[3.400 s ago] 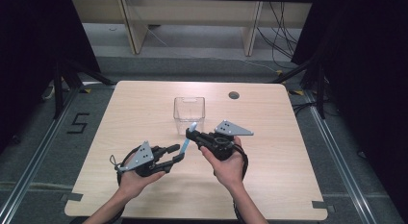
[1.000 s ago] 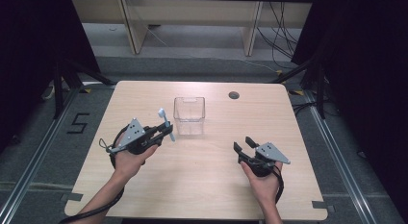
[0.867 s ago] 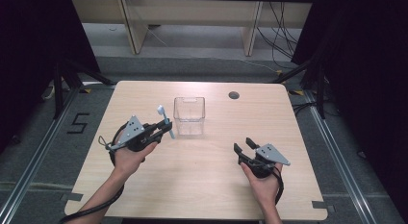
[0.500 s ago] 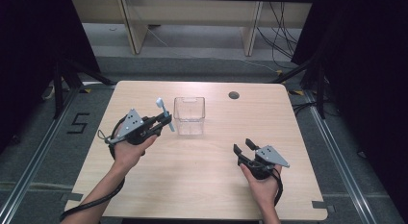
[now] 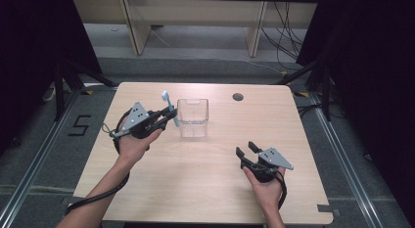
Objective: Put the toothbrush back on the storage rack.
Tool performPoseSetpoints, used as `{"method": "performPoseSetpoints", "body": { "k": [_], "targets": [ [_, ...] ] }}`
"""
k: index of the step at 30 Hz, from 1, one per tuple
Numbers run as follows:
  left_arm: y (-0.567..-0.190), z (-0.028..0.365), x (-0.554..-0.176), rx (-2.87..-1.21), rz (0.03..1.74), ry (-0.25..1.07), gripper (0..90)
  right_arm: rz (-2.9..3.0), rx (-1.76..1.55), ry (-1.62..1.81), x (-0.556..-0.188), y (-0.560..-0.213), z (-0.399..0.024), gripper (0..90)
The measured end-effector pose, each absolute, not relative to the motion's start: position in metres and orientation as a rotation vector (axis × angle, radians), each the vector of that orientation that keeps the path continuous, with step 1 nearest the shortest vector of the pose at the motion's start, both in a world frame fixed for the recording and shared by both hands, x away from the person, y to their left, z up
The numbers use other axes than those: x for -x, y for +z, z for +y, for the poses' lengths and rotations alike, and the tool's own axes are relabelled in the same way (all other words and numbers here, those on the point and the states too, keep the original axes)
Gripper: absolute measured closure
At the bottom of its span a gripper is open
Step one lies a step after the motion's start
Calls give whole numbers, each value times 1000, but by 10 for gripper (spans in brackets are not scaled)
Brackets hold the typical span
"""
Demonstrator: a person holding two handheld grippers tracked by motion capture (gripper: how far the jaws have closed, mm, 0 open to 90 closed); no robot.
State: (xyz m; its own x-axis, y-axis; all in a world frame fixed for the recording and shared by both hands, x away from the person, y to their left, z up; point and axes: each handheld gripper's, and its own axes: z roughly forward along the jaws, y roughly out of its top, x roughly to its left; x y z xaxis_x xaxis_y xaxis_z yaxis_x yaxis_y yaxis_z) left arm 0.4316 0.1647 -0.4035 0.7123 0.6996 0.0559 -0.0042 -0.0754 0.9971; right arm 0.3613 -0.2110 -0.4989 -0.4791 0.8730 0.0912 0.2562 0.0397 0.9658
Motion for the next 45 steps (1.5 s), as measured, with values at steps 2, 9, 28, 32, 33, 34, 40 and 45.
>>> {"method": "performPoseSetpoints", "body": {
  "k": [2,9,28,32,33,34,40,45],
  "targets": [
    [-403,164,-434,-1554,592,642,783,1778,-1139,1479,-361,-499,-211,450],
    [-402,165,-444,-1544,603,645,783,1781,-1145,1462,-361,-498,-212,452],
    [-404,160,-460,-1544,616,658,782,1788,-1170,1464,-359,-498,-209,456],
    [-405,159,-462,-1554,622,660,782,1779,-1127,1472,-361,-499,-210,455],
    [-406,159,-463,-1555,625,660,782,1781,-1126,1472,-361,-498,-210,455],
    [-406,159,-463,-1555,625,661,782,1781,-1125,1472,-361,-498,-211,455],
    [-408,159,-466,-1560,632,660,782,1783,-1136,1481,-361,-498,-210,455],
    [-410,157,-467,-1560,635,656,782,1777,-1136,1487,-361,-498,-209,455]
  ]
}}
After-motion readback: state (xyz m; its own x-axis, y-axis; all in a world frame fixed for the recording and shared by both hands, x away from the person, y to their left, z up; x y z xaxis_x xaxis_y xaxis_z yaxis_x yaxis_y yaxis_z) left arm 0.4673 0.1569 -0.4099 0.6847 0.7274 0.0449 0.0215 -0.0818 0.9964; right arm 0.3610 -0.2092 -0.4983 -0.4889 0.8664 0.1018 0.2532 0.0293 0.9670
